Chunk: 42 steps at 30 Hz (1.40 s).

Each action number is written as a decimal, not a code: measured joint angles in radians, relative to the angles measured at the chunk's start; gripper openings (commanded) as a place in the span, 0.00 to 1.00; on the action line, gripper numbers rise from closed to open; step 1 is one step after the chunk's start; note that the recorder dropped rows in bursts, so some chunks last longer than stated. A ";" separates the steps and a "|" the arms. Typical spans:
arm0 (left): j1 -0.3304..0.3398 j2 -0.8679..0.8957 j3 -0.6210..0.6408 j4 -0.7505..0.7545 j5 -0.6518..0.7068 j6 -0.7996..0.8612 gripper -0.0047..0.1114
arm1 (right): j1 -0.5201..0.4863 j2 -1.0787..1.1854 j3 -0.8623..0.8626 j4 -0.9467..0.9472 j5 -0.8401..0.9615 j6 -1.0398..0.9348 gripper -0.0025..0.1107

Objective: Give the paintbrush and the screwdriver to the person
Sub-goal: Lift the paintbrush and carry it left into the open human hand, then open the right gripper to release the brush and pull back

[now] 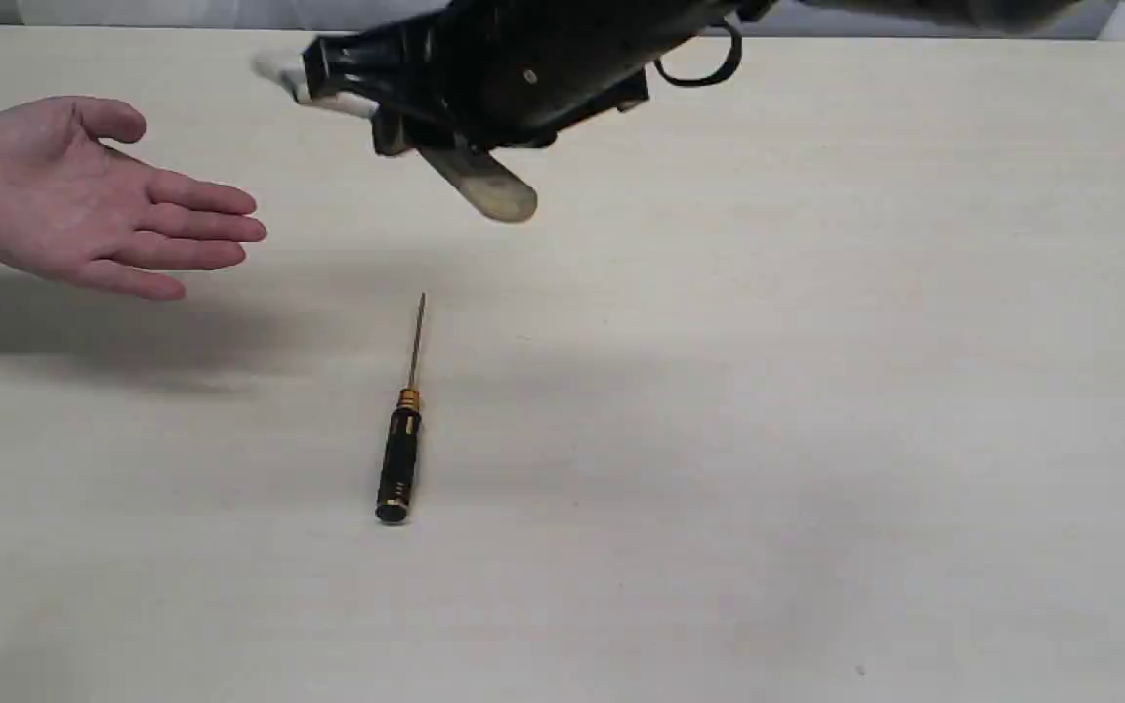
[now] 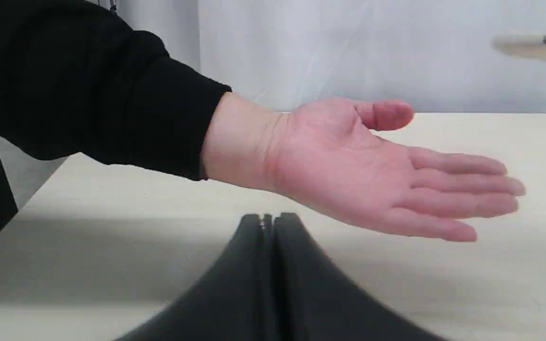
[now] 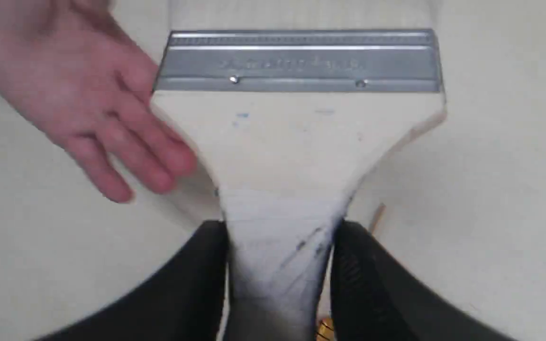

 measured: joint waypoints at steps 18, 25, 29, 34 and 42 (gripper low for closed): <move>0.000 0.000 0.000 0.000 0.000 0.000 0.04 | 0.132 0.317 -0.346 0.199 -0.004 -0.349 0.39; 0.000 0.000 0.000 0.000 0.000 0.000 0.04 | 0.130 0.323 -0.347 0.187 0.046 -0.355 0.48; 0.000 0.000 0.000 0.000 0.000 0.000 0.04 | 0.114 0.252 -0.347 0.096 0.127 -0.329 0.37; 0.000 0.000 0.000 0.000 0.000 0.000 0.04 | 0.080 0.141 -0.355 -0.120 0.344 -0.178 0.33; 0.000 0.000 0.000 0.000 0.000 0.000 0.04 | 0.072 0.104 -0.357 -0.305 0.619 -0.032 0.34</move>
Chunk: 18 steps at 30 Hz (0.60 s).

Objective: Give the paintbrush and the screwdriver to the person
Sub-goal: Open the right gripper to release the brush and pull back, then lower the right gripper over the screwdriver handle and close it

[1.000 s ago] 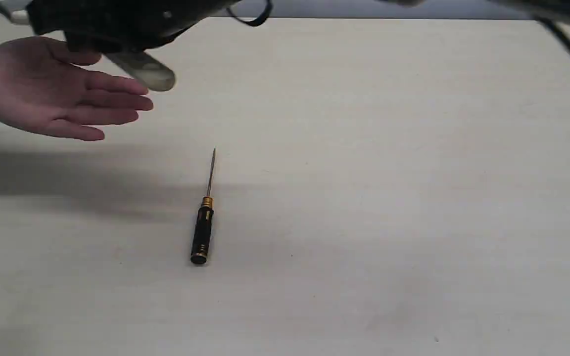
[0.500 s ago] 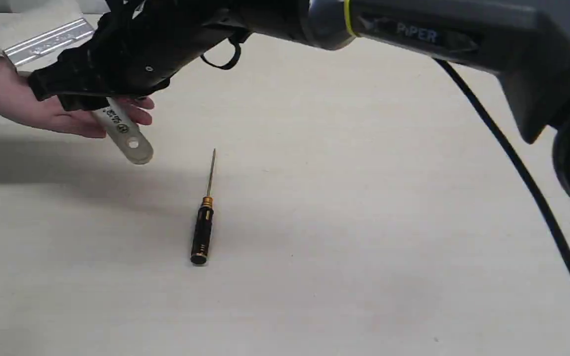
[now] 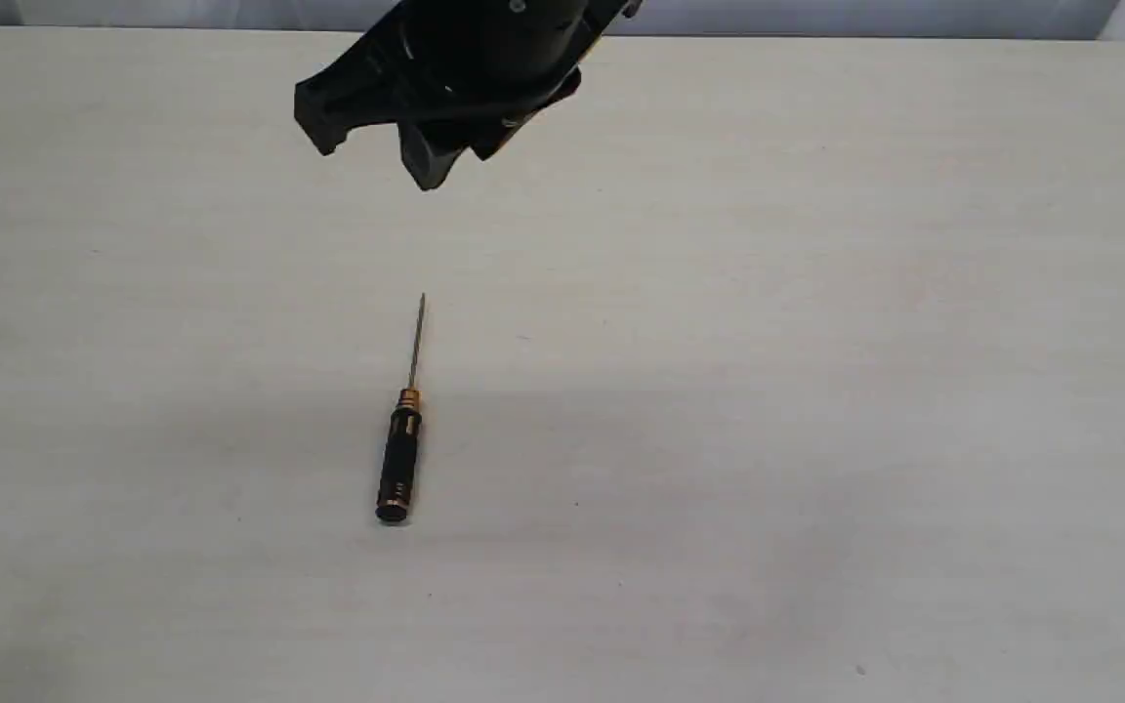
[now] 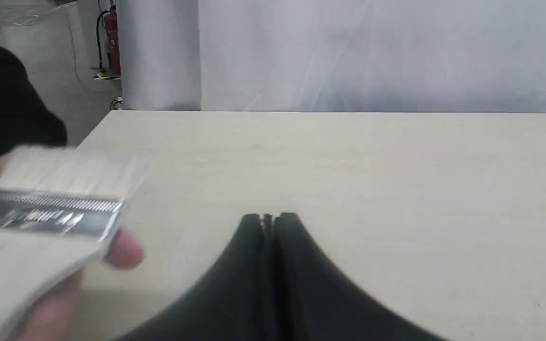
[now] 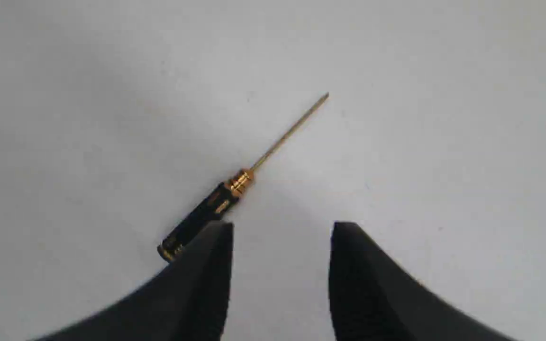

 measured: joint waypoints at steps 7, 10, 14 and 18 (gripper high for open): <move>0.000 0.000 0.000 0.000 0.000 0.000 0.04 | 0.005 0.087 0.000 0.092 0.011 0.014 0.43; 0.000 0.000 0.000 0.000 0.000 0.000 0.04 | 0.026 0.144 0.000 0.094 -0.002 0.016 0.43; 0.000 0.000 0.000 0.000 0.000 0.000 0.04 | 0.050 0.206 0.000 0.094 -0.054 0.040 0.43; 0.000 0.000 0.000 0.000 0.000 0.000 0.04 | 0.056 0.258 0.000 0.085 -0.062 0.083 0.43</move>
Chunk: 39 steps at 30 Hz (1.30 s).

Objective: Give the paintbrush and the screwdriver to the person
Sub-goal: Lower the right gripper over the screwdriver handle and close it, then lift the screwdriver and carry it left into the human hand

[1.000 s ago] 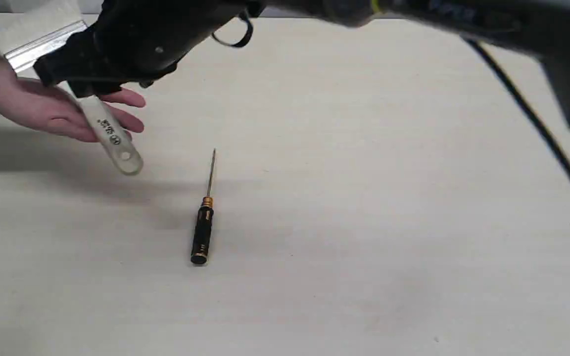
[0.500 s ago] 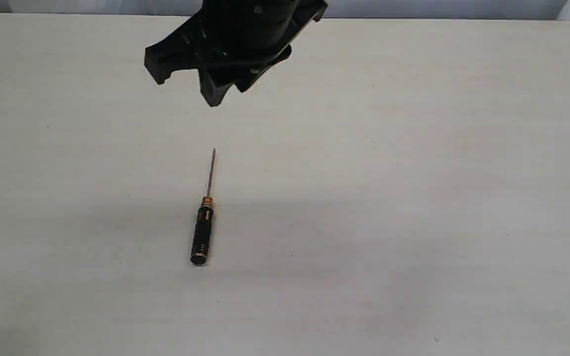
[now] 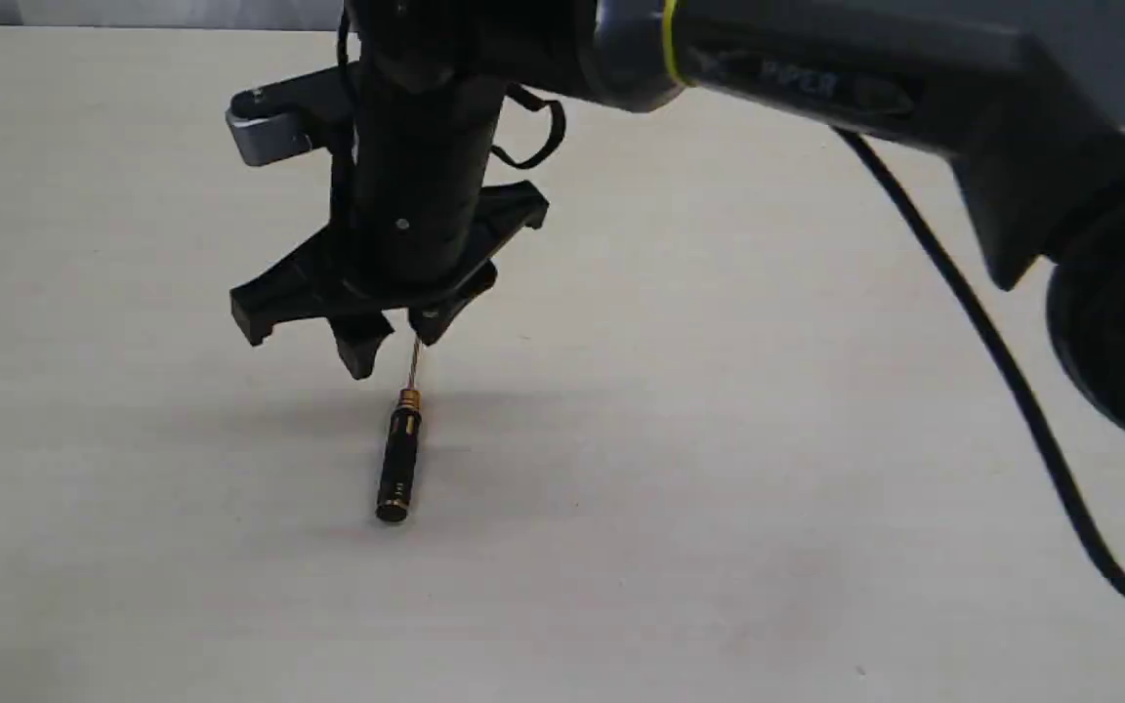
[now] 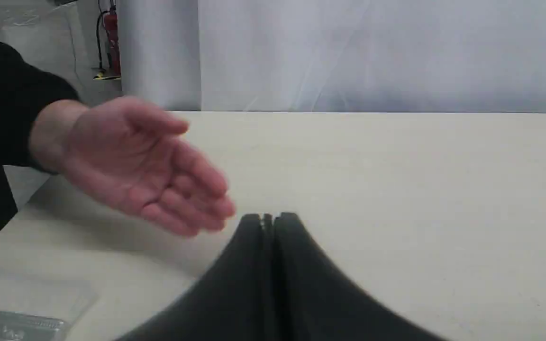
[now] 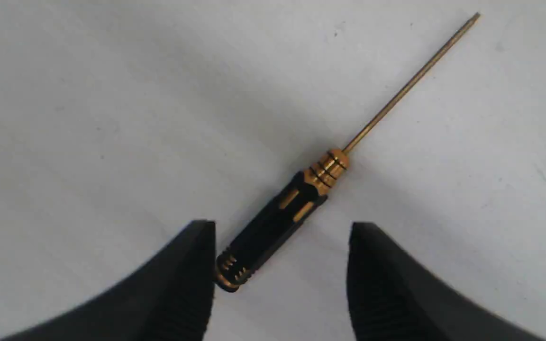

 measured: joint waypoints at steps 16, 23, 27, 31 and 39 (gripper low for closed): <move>0.000 0.000 0.000 0.000 0.000 0.000 0.04 | 0.000 0.131 0.000 0.039 -0.042 0.062 0.43; 0.000 0.000 0.000 0.000 0.000 0.000 0.04 | 0.000 0.167 -0.004 0.033 -0.061 0.110 0.32; 0.000 0.000 0.000 0.000 0.000 0.000 0.04 | 0.000 0.173 -0.011 0.016 -0.055 0.112 0.08; 0.000 0.000 0.000 0.000 0.000 0.000 0.04 | 0.000 0.173 -0.011 0.006 -0.055 0.103 0.06; 0.000 0.000 0.000 0.000 0.000 0.000 0.04 | 0.005 0.150 0.000 0.227 0.058 -0.147 0.06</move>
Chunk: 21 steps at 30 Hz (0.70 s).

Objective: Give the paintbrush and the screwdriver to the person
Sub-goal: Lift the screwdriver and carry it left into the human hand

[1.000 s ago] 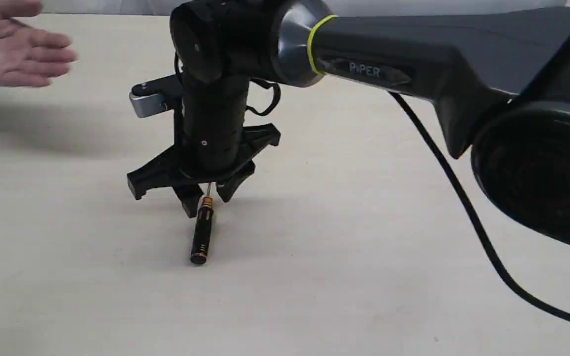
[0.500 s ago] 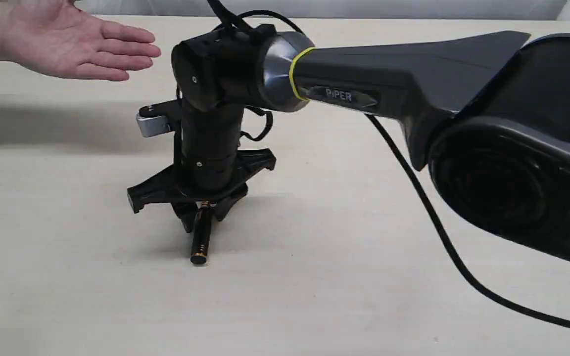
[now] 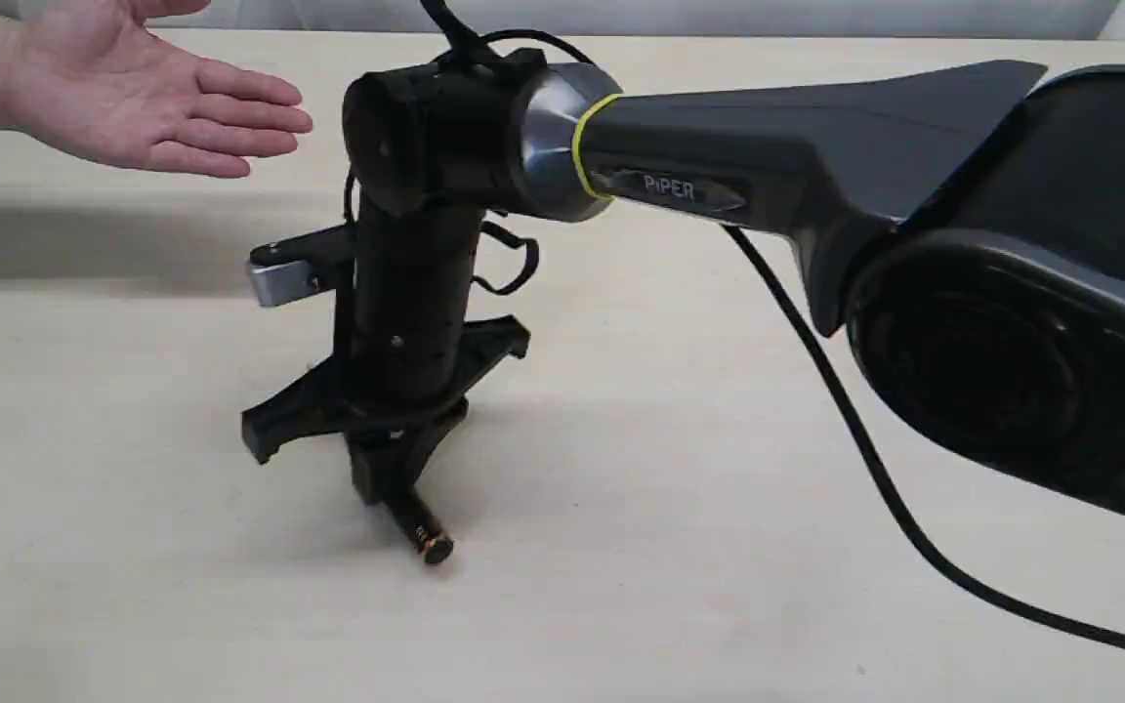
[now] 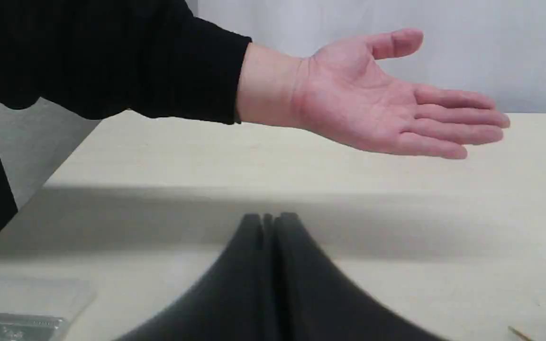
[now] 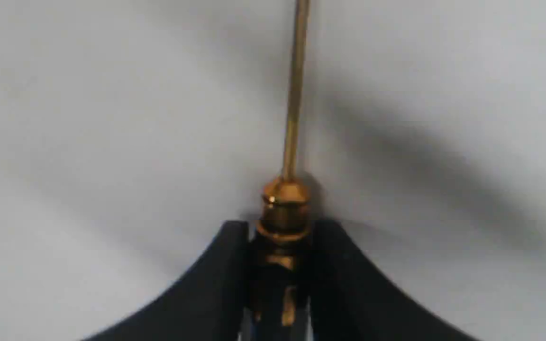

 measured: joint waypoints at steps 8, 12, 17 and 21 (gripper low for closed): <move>0.000 0.000 0.000 0.000 0.000 0.000 0.04 | 0.111 -0.167 -0.029 0.204 -0.056 -0.228 0.06; 0.000 0.000 0.000 0.000 0.000 0.000 0.04 | 0.132 -0.241 -0.100 0.124 -0.227 -0.214 0.06; 0.000 0.000 0.000 0.000 0.000 0.000 0.04 | 0.132 -0.255 -0.214 -0.085 -0.344 -0.133 0.06; 0.000 0.000 0.000 0.000 0.000 0.000 0.04 | 0.132 -0.217 -0.251 -0.307 -0.368 -0.037 0.06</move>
